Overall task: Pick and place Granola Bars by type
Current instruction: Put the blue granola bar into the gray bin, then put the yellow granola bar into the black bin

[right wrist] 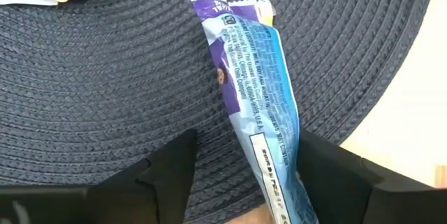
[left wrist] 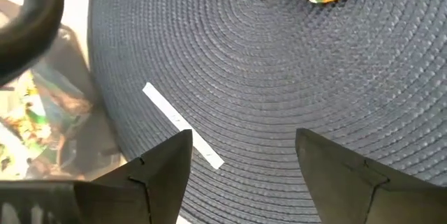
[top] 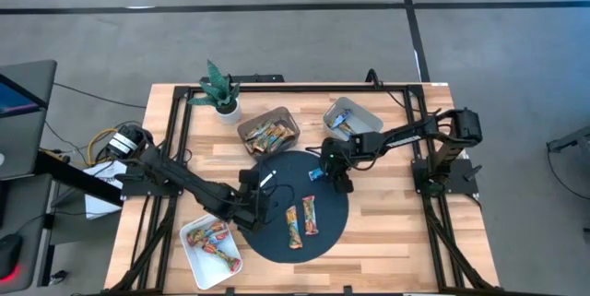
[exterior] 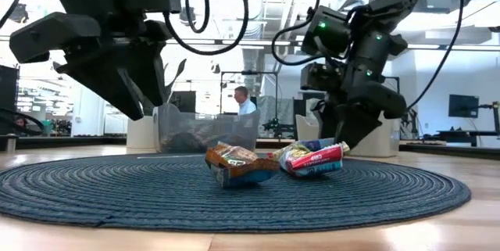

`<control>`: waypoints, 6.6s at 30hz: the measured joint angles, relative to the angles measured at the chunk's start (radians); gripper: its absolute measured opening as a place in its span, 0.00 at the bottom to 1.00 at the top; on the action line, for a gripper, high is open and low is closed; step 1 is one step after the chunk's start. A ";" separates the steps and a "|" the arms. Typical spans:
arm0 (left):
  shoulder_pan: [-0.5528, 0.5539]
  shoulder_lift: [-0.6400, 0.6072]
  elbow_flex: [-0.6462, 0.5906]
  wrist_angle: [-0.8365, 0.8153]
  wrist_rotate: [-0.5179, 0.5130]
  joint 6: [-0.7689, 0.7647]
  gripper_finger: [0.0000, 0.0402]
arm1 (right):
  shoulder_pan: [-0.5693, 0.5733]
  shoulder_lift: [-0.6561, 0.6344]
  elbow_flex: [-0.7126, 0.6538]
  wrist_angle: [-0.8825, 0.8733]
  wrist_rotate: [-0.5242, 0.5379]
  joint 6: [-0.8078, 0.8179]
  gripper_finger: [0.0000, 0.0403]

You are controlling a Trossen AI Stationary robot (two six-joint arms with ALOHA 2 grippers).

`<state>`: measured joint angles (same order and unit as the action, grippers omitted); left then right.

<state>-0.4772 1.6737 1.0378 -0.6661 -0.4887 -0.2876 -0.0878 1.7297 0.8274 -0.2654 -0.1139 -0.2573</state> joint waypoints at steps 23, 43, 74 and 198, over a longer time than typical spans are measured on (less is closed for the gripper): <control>-0.051 0.001 0.000 -0.003 -0.052 -0.054 0.62 | 0.001 -0.012 0.049 -0.046 0.014 -0.004 0.14; -0.051 0.002 0.000 -0.002 -0.062 -0.064 0.62 | -0.014 -0.337 0.048 -0.214 0.297 0.111 0.10; -0.051 0.002 0.000 -0.002 -0.126 -0.061 0.62 | -0.359 -0.234 0.048 -0.261 0.477 0.230 0.41; 0.417 -0.058 0.053 0.009 -0.337 0.198 0.24 | 0.308 -0.374 -0.064 0.012 0.322 0.100 0.58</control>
<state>-0.0603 1.6154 1.0912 -0.6568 -0.8253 -0.0899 0.2199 1.3556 0.7635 -0.2535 0.2086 -0.1574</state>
